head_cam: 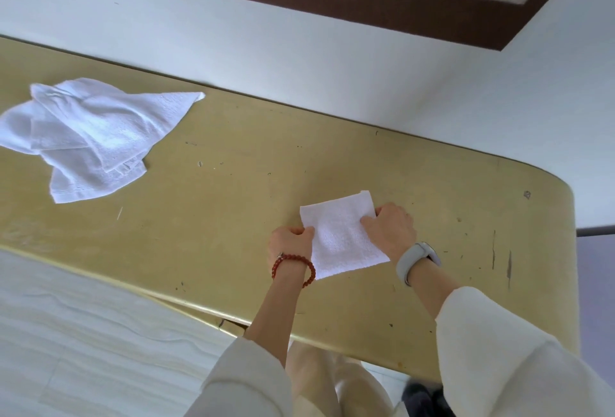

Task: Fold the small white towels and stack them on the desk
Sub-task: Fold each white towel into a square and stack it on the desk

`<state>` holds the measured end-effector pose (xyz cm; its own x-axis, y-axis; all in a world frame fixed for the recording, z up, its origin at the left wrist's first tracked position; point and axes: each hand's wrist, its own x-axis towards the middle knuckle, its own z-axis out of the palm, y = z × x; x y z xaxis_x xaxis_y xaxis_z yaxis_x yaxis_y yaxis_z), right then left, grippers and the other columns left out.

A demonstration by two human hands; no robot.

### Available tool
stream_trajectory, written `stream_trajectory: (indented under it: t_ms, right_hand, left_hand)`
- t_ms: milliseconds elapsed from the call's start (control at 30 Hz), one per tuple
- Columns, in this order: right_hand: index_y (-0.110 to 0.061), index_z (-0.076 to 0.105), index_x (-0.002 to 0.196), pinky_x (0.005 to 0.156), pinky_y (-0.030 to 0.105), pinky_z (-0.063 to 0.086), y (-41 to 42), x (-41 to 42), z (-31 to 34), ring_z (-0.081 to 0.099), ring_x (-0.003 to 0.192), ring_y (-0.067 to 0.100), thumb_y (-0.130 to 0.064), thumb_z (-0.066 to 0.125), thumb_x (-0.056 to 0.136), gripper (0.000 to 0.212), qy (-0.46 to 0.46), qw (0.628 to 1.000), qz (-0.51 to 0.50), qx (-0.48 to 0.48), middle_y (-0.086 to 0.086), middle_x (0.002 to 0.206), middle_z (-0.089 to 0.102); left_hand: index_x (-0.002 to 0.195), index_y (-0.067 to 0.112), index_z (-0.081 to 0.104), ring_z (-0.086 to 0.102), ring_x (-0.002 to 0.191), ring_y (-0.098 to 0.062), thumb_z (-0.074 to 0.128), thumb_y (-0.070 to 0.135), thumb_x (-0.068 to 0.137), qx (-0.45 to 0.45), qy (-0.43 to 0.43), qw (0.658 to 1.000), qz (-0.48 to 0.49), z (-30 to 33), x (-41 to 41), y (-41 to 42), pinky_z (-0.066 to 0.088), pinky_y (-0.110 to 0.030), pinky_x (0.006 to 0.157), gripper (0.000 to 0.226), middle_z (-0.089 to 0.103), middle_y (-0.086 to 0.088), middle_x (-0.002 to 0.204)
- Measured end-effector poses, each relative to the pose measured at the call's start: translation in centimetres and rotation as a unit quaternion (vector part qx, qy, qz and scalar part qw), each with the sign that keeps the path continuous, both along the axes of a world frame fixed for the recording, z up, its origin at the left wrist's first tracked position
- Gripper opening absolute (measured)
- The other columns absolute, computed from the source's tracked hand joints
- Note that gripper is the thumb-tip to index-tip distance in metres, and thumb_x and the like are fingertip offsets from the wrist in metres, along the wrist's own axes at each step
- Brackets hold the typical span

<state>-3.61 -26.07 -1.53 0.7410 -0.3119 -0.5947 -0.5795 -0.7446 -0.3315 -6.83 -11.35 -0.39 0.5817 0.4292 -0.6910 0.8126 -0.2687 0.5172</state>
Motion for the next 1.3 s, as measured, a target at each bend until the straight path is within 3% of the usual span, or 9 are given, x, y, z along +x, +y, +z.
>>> stream_trajectory:
  t_ms: [200,300,367,600,800,900,1033,1167,1300]
  right_hand:
    - [-0.012,0.049,0.084,0.053,0.024,0.031,0.1,-0.3,2.0,0.043,0.067,0.017,-0.014,0.052,0.084,0.003,-0.045,0.987,-0.072,0.135,-0.003,0.070,0.044]
    - [-0.003,0.053,0.113,0.074,0.030,0.046,0.0,0.2,4.1,0.053,0.090,0.022,-0.013,0.059,0.085,0.030,-0.057,0.966,-0.118,0.221,0.006,0.098,0.058]
    - [-0.003,0.050,0.124,0.092,0.039,0.046,-0.1,0.6,5.6,0.056,0.104,0.026,-0.017,0.062,0.085,0.043,-0.048,0.956,-0.129,0.258,0.008,0.116,0.059]
    - [-0.015,0.064,0.093,0.080,0.038,0.047,2.2,0.3,15.4,0.061,0.093,0.029,-0.019,0.055,0.090,0.011,-0.163,0.901,-0.024,0.402,0.009,0.099,0.065]
    - [-0.019,0.059,0.086,0.061,0.011,0.037,8.0,-4.6,27.4,0.047,0.064,-0.001,-0.012,0.055,0.089,0.008,-0.336,0.815,0.179,0.437,-0.010,0.075,0.056]
    - [-0.024,0.058,0.084,0.060,0.007,0.037,13.0,-8.3,33.1,0.048,0.064,0.000,-0.010,0.054,0.089,0.015,-0.377,0.752,0.272,0.467,-0.012,0.076,0.057]
    - [-0.025,0.057,0.084,0.060,0.013,0.036,21.2,-13.9,37.4,0.047,0.067,0.006,-0.014,0.054,0.090,0.012,-0.380,0.693,0.361,0.495,-0.007,0.077,0.057]
    - [-0.015,0.058,0.084,0.059,0.012,0.035,29.4,-19.3,37.8,0.046,0.066,0.010,-0.012,0.053,0.089,0.007,-0.371,0.663,0.391,0.520,-0.002,0.075,0.057]
    - [-0.017,0.056,0.079,0.059,0.011,0.036,39.4,-26.0,36.8,0.042,0.059,0.004,-0.011,0.054,0.089,0.011,-0.360,0.633,0.427,0.536,-0.007,0.068,0.053]
  left_hand:
    - [0.072,0.012,0.054,0.042,0.057,-0.010,0.058,0.019,0.086,-0.101,-0.065,0.993,0.012,1.2,-0.3,-0.2,0.036,-0.020,0.054,0.016,0.047,0.003,0.063]
    - [0.084,0.008,0.058,0.054,0.078,-0.018,0.059,0.016,0.088,-0.244,-0.092,0.961,0.096,2.2,-0.3,0.7,0.048,-0.030,0.074,0.009,0.058,-0.004,0.082]
    - [0.086,0.007,0.058,0.056,0.081,-0.020,0.057,0.013,0.089,-0.333,-0.096,0.926,0.151,3.4,-0.2,1.6,0.049,-0.032,0.075,0.007,0.060,-0.006,0.086]
    - [0.095,0.004,0.062,0.058,0.083,-0.020,0.053,0.013,0.091,-0.452,-0.177,0.846,0.223,11.6,-2.0,5.3,0.049,-0.034,0.076,0.013,0.064,-0.008,0.089]
    - [0.089,0.014,0.071,0.065,0.097,-0.022,0.044,0.024,0.091,-0.507,-0.366,0.755,0.197,22.7,-8.9,9.3,0.049,-0.042,0.086,0.029,0.069,-0.005,0.103]
    - [0.101,0.014,0.065,0.070,0.081,-0.017,0.040,0.028,0.095,-0.474,-0.466,0.703,0.252,28.0,-13.7,11.9,0.055,-0.030,0.058,0.029,0.069,-0.004,0.099]
    - [0.093,0.012,0.065,0.069,0.067,-0.019,0.042,0.032,0.096,-0.433,-0.553,0.634,0.324,31.8,-20.1,17.0,0.053,-0.027,0.049,0.031,0.070,-0.004,0.083]
    - [0.098,0.013,0.063,0.068,0.074,-0.015,0.042,0.038,0.095,-0.305,-0.573,0.665,0.370,33.0,-27.2,23.3,0.053,-0.024,0.058,0.032,0.071,0.000,0.086]
    - [0.070,0.017,0.047,0.046,0.064,-0.009,0.051,0.030,0.093,-0.037,-0.577,0.686,0.443,32.9,-36.1,31.5,0.039,-0.024,0.058,0.026,0.048,0.007,0.067]
